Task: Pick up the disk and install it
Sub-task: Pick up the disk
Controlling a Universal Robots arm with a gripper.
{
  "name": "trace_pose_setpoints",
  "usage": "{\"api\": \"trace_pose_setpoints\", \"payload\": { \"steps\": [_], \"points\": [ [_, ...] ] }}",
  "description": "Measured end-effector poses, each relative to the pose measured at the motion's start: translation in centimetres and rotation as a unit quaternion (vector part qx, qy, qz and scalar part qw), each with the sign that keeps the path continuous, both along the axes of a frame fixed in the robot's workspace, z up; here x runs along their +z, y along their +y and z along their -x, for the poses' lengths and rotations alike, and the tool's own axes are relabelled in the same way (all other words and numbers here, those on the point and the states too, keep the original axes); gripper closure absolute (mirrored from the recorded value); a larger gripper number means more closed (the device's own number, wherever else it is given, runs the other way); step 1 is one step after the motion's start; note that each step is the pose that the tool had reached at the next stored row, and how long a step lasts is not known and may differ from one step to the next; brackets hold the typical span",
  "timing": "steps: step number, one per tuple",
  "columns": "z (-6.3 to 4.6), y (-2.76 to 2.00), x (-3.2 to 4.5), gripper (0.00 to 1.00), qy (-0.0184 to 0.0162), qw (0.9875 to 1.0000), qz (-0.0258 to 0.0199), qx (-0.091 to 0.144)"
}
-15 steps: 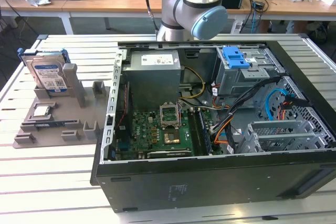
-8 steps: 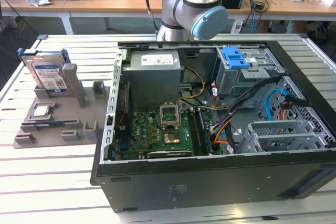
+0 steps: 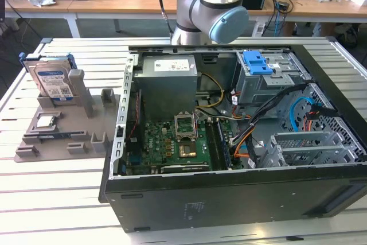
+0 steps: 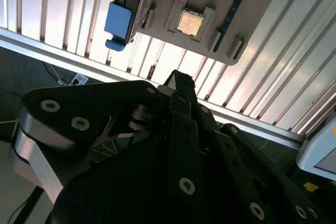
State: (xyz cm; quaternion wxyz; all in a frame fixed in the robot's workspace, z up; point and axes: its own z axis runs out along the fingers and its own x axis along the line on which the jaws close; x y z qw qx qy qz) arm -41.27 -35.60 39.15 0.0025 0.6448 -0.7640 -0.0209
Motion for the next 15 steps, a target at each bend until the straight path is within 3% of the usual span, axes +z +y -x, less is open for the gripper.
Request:
{"api": "trace_pose_setpoints", "payload": {
  "steps": [1,8,13,14,15],
  "points": [
    [0.0,0.0,0.0,0.9,0.0001,1.0,0.0,-0.008],
    [0.0,0.0,0.0,0.89,0.0,1.0,0.0,-0.008],
    [0.0,0.0,0.0,0.58,0.0,1.0,0.0,-0.009],
    [0.0,0.0,0.0,0.58,0.0,1.0,0.0,-0.009],
    [0.0,0.0,0.0,0.47,0.0,1.0,0.0,-0.009]
  ]
}}
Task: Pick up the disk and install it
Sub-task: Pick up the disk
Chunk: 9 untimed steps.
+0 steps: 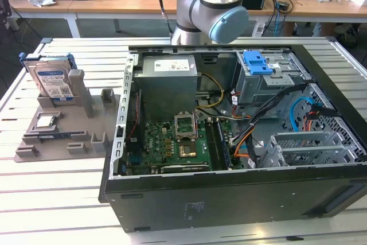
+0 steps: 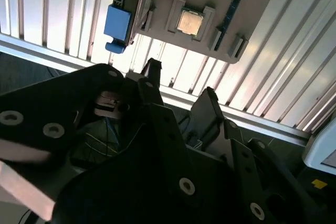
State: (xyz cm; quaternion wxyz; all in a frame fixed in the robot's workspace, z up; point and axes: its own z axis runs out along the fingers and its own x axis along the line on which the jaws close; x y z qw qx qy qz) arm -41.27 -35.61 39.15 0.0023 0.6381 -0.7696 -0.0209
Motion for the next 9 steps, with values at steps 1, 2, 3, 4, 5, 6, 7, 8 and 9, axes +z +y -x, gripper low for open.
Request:
{"api": "trace_pose_setpoints", "payload": {
  "steps": [1,2,3,4,5,6,7,8,9],
  "points": [
    [0.0,0.0,0.0,0.47,0.0,1.0,0.0,0.0],
    [0.0,0.0,0.0,0.47,0.0,1.0,0.0,0.0],
    [0.0,0.0,0.0,0.4,0.0,1.0,0.0,0.0],
    [0.0,0.0,0.0,0.4,0.0,1.0,0.0,0.0],
    [0.0,0.0,0.0,0.4,0.0,1.0,0.0,0.0],
    [0.0,0.0,0.0,0.4,0.0,1.0,0.0,0.0],
    [0.0,0.0,0.0,0.4,0.0,1.0,0.0,0.0],
    [0.0,0.0,0.0,0.4,0.0,1.0,0.0,0.0],
    [0.0,0.0,0.0,0.4,0.0,1.0,0.0,0.0]
  ]
}}
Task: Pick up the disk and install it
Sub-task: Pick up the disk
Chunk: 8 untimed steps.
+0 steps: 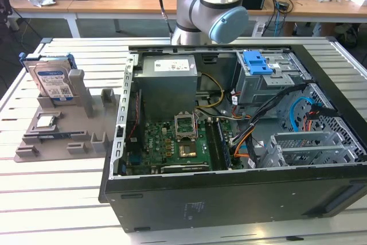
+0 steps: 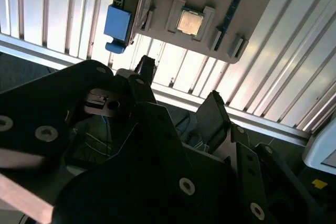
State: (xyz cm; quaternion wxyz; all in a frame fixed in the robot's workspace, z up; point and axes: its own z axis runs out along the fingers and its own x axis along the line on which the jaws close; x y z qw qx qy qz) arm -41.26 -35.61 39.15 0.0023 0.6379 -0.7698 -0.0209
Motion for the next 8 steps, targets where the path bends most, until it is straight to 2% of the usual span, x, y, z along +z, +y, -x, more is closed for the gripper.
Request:
{"api": "trace_pose_setpoints", "payload": {
  "steps": [1,4,8],
  "points": [
    [0.0,0.06,-0.01,0.4,0.0,1.0,0.0,0.0],
    [0.0,0.88,-0.05,0.4,0.0,1.0,0.0,0.0],
    [0.0,1.46,-0.1,0.4,0.0,1.0,0.0,0.0]
  ]
}}
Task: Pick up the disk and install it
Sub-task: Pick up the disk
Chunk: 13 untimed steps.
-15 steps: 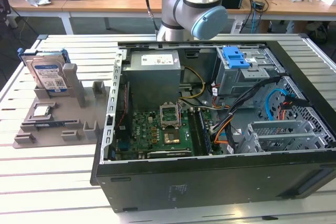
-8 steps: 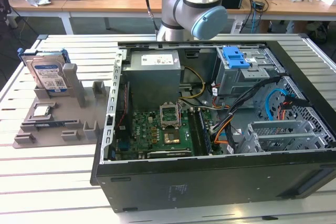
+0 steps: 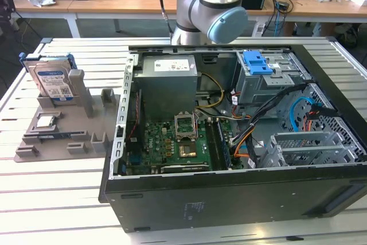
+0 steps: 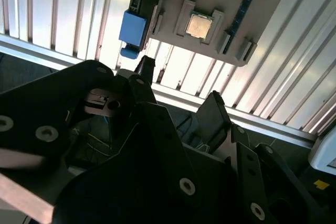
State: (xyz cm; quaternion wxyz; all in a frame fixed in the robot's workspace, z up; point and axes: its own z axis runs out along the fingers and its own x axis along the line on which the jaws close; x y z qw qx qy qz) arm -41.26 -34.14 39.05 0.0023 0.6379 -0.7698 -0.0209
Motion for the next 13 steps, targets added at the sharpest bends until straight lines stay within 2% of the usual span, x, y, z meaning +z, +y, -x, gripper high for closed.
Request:
{"api": "trace_pose_setpoints", "payload": {
  "steps": [3,6,8,10,13],
  "points": [
    [0.0,0.23,-0.05,0.4,0.0,1.0,0.0,0.0],
    [0.0,0.66,-0.1,0.4,0.0,1.0,0.0,0.0],
    [0.0,1.24,-0.15,0.4,0.0,1.0,0.0,0.0],
    [0.0,1.61,-0.21,0.4,0.0,1.0,0.0,0.0],
    [0.0,1.77,-0.24,0.4,0.0,1.0,0.0,0.0]
  ]
}}
